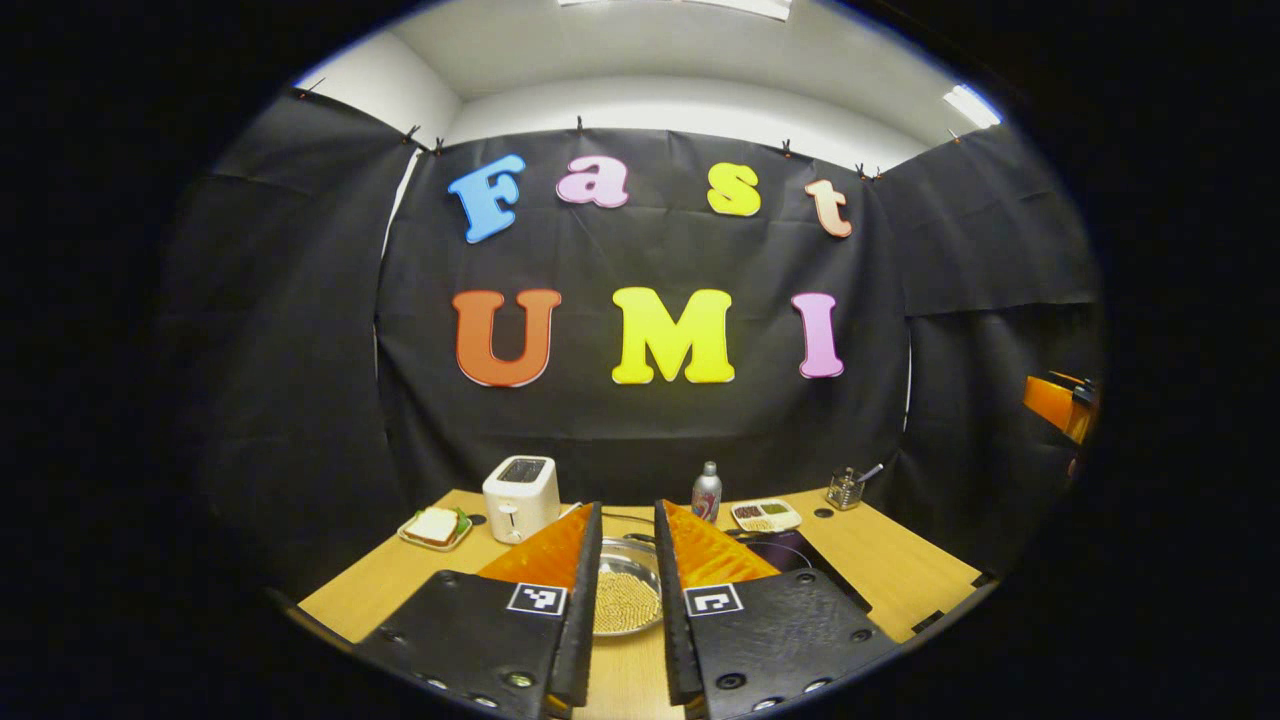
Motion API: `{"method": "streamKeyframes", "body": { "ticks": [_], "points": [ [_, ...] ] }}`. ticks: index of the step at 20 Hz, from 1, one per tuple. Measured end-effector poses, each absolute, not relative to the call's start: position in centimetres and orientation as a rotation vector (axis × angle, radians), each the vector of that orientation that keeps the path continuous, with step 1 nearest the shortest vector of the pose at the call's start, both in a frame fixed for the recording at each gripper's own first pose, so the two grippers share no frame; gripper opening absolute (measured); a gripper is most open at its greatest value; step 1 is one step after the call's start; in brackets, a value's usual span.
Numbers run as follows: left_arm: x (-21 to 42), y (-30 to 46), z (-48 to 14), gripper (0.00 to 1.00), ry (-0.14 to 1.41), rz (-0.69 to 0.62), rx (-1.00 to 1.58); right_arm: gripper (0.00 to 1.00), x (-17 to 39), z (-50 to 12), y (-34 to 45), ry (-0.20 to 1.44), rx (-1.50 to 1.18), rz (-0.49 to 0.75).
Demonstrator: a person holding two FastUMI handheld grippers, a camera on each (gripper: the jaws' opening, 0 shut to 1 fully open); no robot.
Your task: First push the handle of the pot to place it horizontally, then grasp the pot with both hands and set it on the induction cooktop.
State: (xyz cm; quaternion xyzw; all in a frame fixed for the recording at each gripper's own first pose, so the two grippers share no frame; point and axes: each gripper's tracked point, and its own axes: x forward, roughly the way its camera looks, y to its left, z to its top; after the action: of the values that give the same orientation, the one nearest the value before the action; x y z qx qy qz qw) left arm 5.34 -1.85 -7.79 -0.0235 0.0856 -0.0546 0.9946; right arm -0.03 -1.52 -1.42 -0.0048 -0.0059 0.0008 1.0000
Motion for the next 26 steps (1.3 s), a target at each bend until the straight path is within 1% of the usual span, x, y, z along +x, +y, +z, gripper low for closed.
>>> {"method": "streamKeyframes", "body": {
  "ticks": [1,2,3,4,5,7,8,11,14,18,20,21,22,23,24,25,26],
  "points": [
    [5.6,-1.8,-9.0,0.2,0.212,-0.119,-0.046,0.96,0.0,-1.6,-1.5,-0.009,-0.011,0.001],
    [5.6,-1.8,-9.9,0.18,0.247,-0.127,-0.038,0.99,0.2,-1.8,-1.6,-0.005,-0.011,0.0],
    [5.8,-1.7,-11.3,0.0,0.288,-0.129,-0.041,0.99,0.3,-2.0,-1.6,-0.002,-0.01,0.0],
    [6.5,-1.9,-12.9,0.02,0.338,-0.138,-0.036,0.99,0.4,-2.3,-1.5,0.001,-0.011,0.0],
    [6.3,-2.2,-14.4,0.0,0.385,-0.151,-0.039,0.96,0.5,-2.5,-1.5,0.006,-0.013,0.0],
    [6.6,-1.5,-16.6,0.0,0.46,-0.145,-0.009,0.96,0.8,-3.0,-1.7,0.017,-0.016,-0.004],
    [6.9,-1.1,-17.6,0.0,0.491,-0.136,-0.002,0.99,0.9,-3.1,-1.6,0.02,-0.016,-0.002],
    [7.3,-0.6,-21.3,0.0,0.592,-0.122,-0.004,0.96,1.4,-4.0,-1.5,0.033,-0.017,-0.002],
    [7.4,-0.3,-24.6,0.0,0.689,-0.125,-0.018,0.97,1.8,-4.7,-1.6,0.048,-0.015,0.002],
    [7.9,-0.2,-28.8,0.0,0.787,-0.127,-0.041,0.96,2.1,-5.4,-1.4,0.069,-0.038,0.011],
    [7.8,0.2,-30.7,0.0,0.836,-0.105,-0.036,0.97,2.2,-5.5,-1.1,0.075,-0.054,0.021],
    [7.7,0.4,-31.6,0.0,0.855,-0.099,-0.024,1.0,2.2,-5.3,-1.1,0.072,-0.063,0.021],
    [7.8,0.4,-32.4,0.0,0.87,-0.097,-0.016,0.97,2.2,-5.3,-1.1,0.069,-0.071,0.021],
    [7.9,0.5,-33.0,0.0,0.881,-0.095,-0.008,0.97,2.2,-5.1,-1.0,0.065,-0.076,0.022],
    [8.0,0.6,-33.5,0.0,0.887,-0.091,0.001,0.99,2.2,-5.1,-0.8,0.064,-0.079,0.026],
    [8.0,0.5,-33.9,0.0,0.898,-0.097,0.0,0.97,2.2,-5.2,-0.5,0.063,-0.077,0.032],
    [8.0,0.4,-34.3,0.0,0.906,-0.099,-0.006,0.97,2.3,-5.3,-0.3,0.065,-0.075,0.038]
  ]
}}
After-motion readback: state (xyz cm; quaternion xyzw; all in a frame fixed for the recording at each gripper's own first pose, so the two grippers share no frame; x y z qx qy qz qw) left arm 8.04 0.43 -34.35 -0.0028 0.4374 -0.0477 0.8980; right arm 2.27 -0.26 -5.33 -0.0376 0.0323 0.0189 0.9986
